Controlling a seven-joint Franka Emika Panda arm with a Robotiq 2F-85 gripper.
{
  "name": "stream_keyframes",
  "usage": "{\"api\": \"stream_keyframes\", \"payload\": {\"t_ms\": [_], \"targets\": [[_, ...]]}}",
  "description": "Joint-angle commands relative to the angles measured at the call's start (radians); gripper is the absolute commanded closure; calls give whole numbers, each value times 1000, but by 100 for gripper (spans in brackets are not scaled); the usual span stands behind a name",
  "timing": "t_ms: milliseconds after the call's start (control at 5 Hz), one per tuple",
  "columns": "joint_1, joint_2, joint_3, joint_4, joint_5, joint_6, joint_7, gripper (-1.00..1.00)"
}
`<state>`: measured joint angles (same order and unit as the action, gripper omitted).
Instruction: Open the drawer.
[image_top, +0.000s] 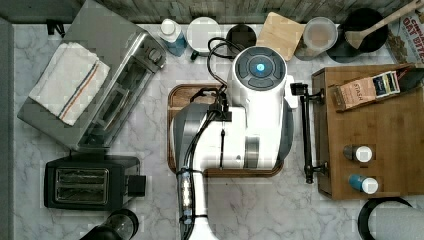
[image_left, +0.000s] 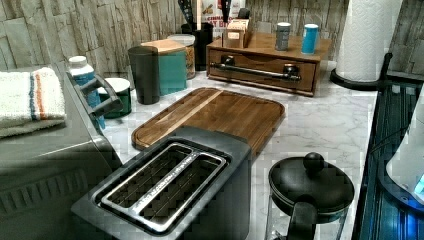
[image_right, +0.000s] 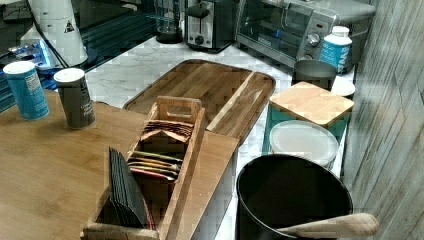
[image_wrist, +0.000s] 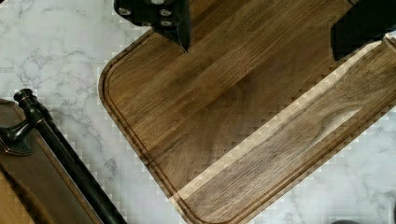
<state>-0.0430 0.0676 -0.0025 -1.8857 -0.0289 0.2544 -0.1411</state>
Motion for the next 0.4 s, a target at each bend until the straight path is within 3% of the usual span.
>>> {"api": "stream_keyframes", "payload": {"t_ms": [200, 400], "targets": [[-39, -90, -26, -142, -96, 103, -447, -100], [-75, -96, -55, -181, -97, 159, -623, -100]]}}
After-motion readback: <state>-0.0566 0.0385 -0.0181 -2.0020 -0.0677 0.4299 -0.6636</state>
